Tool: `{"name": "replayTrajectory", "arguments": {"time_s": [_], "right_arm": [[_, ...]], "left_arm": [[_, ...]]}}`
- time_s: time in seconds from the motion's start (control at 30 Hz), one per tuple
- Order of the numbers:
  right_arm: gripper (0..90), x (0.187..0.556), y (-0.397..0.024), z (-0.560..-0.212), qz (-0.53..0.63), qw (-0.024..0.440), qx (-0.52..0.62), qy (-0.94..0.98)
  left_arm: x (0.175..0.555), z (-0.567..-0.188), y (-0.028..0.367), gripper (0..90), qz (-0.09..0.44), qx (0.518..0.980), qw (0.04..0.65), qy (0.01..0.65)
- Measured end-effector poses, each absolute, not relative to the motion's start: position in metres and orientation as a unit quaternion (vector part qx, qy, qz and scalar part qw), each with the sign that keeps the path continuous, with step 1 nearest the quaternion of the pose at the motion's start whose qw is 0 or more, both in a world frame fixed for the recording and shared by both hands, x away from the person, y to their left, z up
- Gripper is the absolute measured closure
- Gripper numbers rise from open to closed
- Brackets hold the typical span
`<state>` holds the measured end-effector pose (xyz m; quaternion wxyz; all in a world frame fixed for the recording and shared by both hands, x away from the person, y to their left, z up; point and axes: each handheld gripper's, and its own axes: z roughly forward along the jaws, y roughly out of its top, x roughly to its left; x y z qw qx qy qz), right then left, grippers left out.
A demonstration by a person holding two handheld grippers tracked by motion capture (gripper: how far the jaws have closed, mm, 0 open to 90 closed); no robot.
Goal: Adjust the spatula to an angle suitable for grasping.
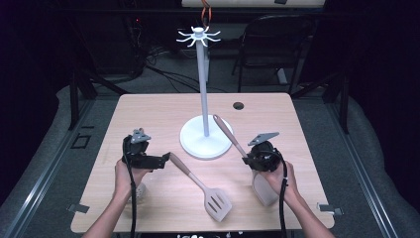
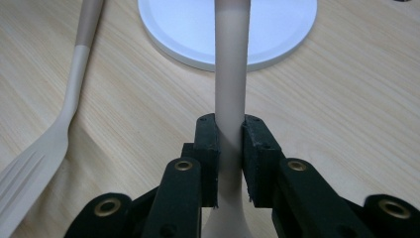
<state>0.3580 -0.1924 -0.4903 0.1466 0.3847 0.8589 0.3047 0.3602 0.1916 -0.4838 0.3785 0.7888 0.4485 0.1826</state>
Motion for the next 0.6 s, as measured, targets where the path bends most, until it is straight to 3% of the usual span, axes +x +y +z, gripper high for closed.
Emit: {"name": "replayTrajectory", "arguments": {"time_s": [0.6], "right_arm": [[78.6, 0.349, -0.175, -0.486, 0.310, 0.171, 0.353, 0.866]], "left_arm": [[0.368, -0.477, 0.122, 0.0, 0.111, 0.801, 0.449, 0.380]]}}
